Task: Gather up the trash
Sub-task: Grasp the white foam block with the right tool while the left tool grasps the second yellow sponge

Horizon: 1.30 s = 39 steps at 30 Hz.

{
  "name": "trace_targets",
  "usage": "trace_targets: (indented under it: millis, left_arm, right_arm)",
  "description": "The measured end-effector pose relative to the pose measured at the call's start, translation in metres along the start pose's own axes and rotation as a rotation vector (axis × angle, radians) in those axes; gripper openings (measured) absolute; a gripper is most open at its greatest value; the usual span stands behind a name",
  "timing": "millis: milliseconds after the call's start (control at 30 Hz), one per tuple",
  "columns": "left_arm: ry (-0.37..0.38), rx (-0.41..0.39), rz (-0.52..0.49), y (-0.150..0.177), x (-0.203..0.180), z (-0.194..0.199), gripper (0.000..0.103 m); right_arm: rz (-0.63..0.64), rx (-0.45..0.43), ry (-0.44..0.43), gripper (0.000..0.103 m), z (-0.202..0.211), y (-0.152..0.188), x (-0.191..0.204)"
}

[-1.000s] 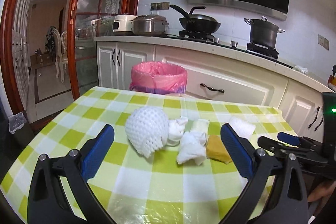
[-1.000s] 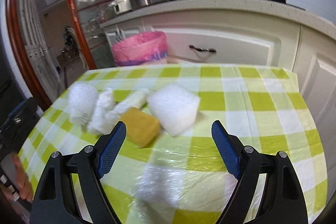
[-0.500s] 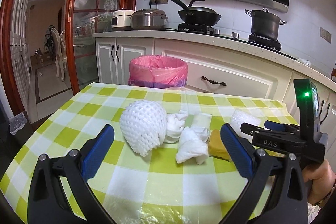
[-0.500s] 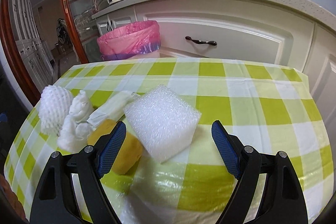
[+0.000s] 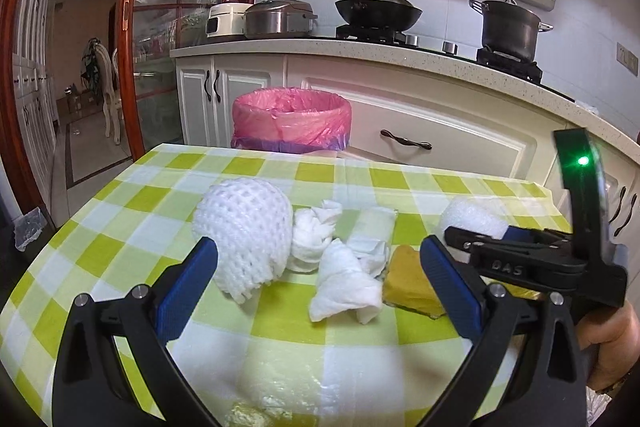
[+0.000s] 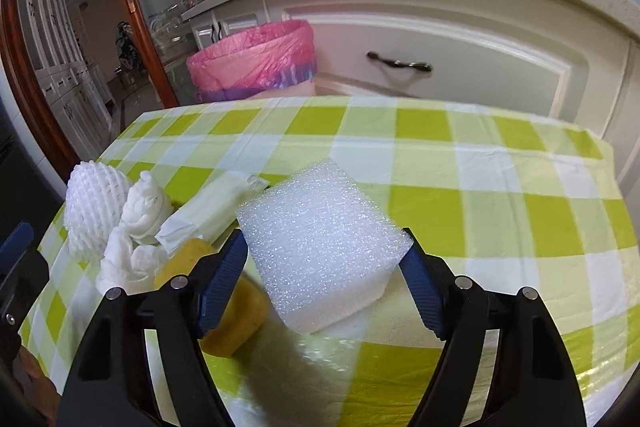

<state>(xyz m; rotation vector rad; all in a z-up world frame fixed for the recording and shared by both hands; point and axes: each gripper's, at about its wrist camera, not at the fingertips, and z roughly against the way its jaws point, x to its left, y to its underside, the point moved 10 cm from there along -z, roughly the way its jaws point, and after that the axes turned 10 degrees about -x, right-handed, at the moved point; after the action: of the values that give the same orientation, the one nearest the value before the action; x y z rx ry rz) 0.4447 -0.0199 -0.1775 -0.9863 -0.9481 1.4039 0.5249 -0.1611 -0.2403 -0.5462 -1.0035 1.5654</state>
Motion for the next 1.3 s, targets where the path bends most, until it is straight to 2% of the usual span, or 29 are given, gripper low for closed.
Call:
trace_targets:
  millis: [200, 400, 567, 700, 800, 933, 1133, 1300]
  left_arm:
    - [-0.007, 0.01, 0.017, 0.003, -0.014, -0.005, 0.098]
    - [0.02, 0.006, 0.018, 0.002, -0.051, -0.01, 0.098]
    - [0.061, 0.049, -0.015, 0.009, -0.082, -0.021, 0.092]
    - [0.098, 0.098, -0.031, 0.018, -0.098, -0.035, 0.08]
    - [0.111, 0.112, -0.06, 0.022, -0.107, -0.041, 0.079]
    - [0.078, 0.148, -0.129, 0.032, -0.106, -0.051, 0.079]
    - [0.059, 0.208, -0.085, 0.044, -0.085, -0.059, 0.078]
    - [0.097, 0.227, -0.12, 0.048, -0.097, -0.061, 0.078]
  right_arm:
    - [-0.035, -0.052, 0.008, 0.07, 0.029, -0.004, -0.022]
    - [-0.086, -0.103, 0.039, 0.07, 0.065, -0.008, -0.056]
    - [-0.12, -0.138, 0.064, 0.07, 0.093, -0.01, -0.082]
    - [-0.146, -0.155, 0.068, 0.07, 0.106, -0.009, -0.092]
    - [-0.155, -0.159, 0.067, 0.07, 0.11, -0.006, -0.095]
    - [-0.169, -0.156, 0.058, 0.07, 0.109, -0.003, -0.094]
    - [-0.173, -0.146, 0.043, 0.07, 0.102, 0.001, -0.087]
    - [-0.172, -0.153, 0.046, 0.07, 0.101, -0.002, -0.085]
